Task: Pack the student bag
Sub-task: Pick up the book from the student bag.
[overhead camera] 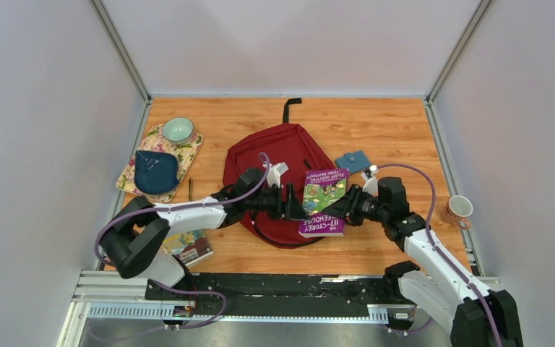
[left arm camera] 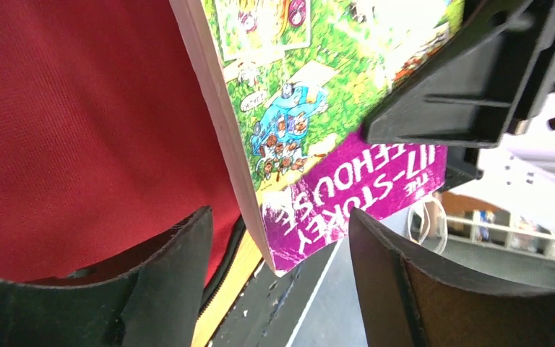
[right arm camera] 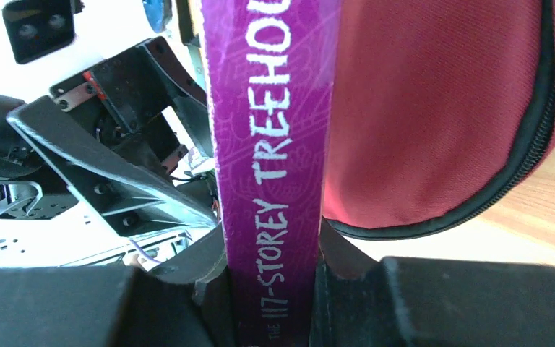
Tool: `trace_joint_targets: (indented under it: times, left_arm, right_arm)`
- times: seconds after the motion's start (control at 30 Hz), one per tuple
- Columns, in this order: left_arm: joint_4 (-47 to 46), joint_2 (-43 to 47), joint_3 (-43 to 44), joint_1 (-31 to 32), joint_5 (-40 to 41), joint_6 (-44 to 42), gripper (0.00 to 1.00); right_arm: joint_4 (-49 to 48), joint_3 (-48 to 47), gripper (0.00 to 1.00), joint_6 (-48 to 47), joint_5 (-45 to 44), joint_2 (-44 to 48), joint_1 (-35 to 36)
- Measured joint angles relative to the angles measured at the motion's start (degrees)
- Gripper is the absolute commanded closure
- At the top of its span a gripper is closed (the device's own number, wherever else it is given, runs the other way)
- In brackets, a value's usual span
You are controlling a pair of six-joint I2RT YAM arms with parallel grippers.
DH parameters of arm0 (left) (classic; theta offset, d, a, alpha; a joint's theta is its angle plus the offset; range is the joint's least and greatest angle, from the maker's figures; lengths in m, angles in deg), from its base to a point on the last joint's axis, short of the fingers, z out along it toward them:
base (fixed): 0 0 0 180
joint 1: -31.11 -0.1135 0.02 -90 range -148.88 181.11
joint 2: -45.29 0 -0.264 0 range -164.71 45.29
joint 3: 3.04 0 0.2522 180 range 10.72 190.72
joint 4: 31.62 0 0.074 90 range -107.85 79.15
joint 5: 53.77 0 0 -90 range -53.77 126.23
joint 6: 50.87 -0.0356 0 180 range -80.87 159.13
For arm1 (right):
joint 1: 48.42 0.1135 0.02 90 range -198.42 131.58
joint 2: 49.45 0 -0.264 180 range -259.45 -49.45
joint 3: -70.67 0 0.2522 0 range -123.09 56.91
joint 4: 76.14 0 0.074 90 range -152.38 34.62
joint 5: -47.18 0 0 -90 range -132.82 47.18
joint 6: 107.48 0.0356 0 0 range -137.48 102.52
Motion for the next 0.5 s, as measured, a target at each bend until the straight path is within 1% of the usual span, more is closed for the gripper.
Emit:
trace_joint_targets:
  times: [0.07,0.2,0.3,0.43,0.5]
  left_arm:
    - [1.4,3.8,0.0,0.0,2.2,-0.8,0.23]
    - [1.0,10.1,-0.2,-0.6,6.2,-1.2,0.22]
    - [-0.5,11.8,-0.3,-1.2,7.5,-1.0,0.22]
    - [-3.2,12.0,-0.4,-2.3,7.8,0.5,0.21]
    - [-6.3,12.0,-0.8,-3.1,7.3,2.3,0.21]
  right_arm:
    - [0.2,-0.4,1.0,0.0,0.1,1.9,0.0]
    - [-0.9,-1.0,1.0,0.7,2.2,4.2,0.0]
    - [-3.5,-1.8,1.0,2.1,4.9,5.0,0.0]
    - [-8.2,-3.5,1.0,4.5,8.4,6.4,0.0]
    - [-10.8,-4.4,1.0,5.4,9.7,7.1,0.0]
